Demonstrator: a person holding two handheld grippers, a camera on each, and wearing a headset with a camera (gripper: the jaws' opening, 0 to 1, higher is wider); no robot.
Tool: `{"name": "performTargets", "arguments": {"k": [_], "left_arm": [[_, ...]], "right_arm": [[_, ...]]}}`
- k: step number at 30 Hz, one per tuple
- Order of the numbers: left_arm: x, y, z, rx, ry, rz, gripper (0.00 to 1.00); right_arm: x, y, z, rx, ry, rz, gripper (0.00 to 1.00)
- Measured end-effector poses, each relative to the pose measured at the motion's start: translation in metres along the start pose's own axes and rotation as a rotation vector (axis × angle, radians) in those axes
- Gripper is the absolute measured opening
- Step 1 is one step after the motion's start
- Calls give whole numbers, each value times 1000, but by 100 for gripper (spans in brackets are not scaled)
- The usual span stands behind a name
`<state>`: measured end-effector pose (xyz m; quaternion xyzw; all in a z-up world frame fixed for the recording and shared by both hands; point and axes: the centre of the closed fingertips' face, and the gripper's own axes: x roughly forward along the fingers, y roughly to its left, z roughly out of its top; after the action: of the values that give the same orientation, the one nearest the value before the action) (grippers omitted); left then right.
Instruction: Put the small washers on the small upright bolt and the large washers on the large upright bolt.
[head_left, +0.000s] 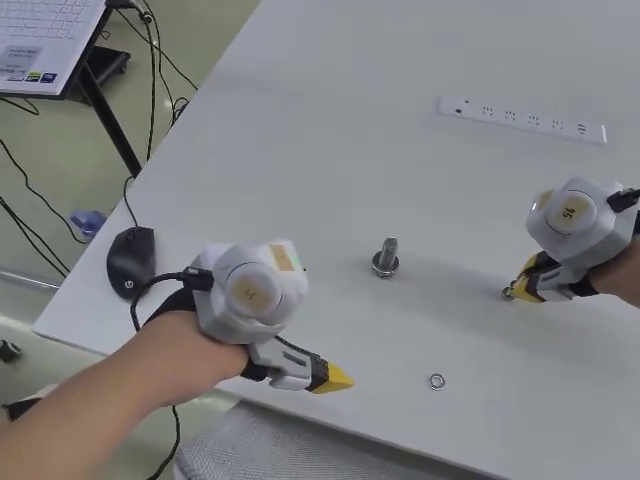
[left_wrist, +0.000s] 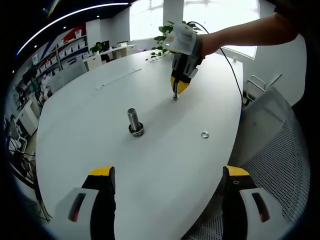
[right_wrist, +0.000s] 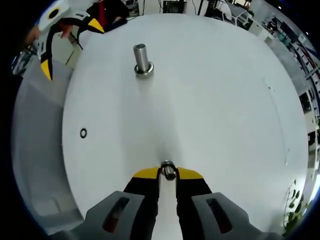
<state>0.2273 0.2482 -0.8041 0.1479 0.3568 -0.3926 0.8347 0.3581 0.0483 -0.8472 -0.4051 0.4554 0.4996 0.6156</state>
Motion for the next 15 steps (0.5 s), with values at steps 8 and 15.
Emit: {"name": "performTargets", "arguments": {"k": [8,15], "left_arm": [[-1,1,-2,0,7,2,88],[-2,3,1,-1,-1,2,88]], "right_arm": [[7,1,-3,-10,14,9,13],[10,0,-4,-14,24,10,13]]}}
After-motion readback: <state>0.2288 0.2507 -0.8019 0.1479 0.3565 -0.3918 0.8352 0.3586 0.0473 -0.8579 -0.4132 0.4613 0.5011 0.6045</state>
